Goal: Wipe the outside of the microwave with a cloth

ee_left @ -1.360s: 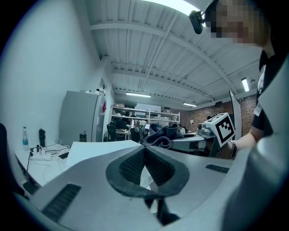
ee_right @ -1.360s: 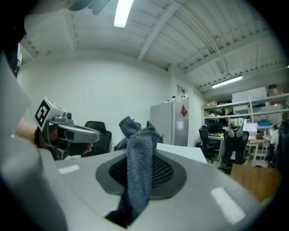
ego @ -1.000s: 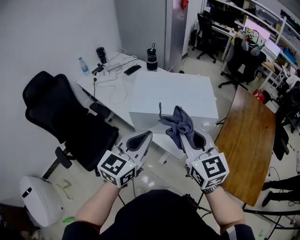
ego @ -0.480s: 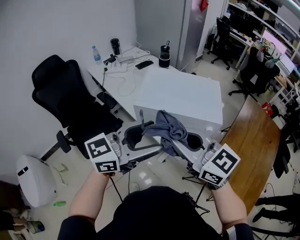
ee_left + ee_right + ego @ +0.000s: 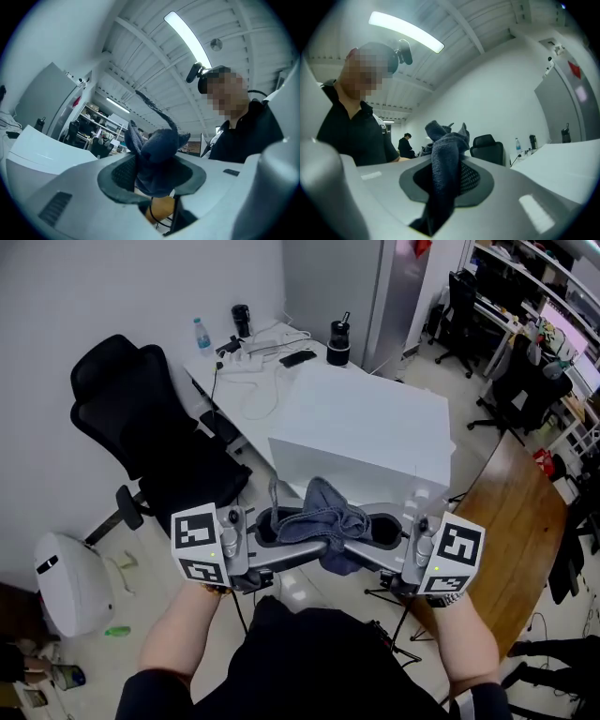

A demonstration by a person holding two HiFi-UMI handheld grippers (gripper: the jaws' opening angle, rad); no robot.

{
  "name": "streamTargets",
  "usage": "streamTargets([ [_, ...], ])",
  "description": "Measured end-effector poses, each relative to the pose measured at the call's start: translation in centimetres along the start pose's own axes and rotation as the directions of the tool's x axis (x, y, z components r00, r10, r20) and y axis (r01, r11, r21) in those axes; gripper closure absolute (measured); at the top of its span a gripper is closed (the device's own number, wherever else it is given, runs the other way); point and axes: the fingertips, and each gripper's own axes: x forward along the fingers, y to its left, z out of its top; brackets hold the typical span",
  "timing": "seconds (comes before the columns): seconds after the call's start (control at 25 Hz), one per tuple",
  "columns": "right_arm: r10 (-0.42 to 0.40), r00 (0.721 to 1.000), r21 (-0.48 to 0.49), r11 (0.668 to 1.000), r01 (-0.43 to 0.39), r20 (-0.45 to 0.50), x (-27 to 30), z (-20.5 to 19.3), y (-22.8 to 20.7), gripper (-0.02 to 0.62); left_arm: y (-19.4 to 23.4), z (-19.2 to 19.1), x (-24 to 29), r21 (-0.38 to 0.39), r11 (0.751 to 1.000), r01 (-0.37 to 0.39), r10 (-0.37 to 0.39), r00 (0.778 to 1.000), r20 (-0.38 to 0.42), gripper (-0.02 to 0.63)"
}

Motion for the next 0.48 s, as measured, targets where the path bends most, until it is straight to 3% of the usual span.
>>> streamTargets([
  [0.16, -0.003, 1.0, 0.01, 1.0, 0.003, -0.01, 0.3, -0.2, -0.9, 0.525, 1.0, 0.0, -0.6, -0.019, 1.0, 0.006, -0.005, 1.0, 0.016, 0.478],
  [0.48, -0.156, 0.986, -0.035, 0.988, 0.154, -0.064, 2.6, -0.4, -6.7, 0.426, 7.0, 1.4, -4.1, -0.001, 0.997, -0.074, 0.074, 0.997, 0.027, 0.5],
])
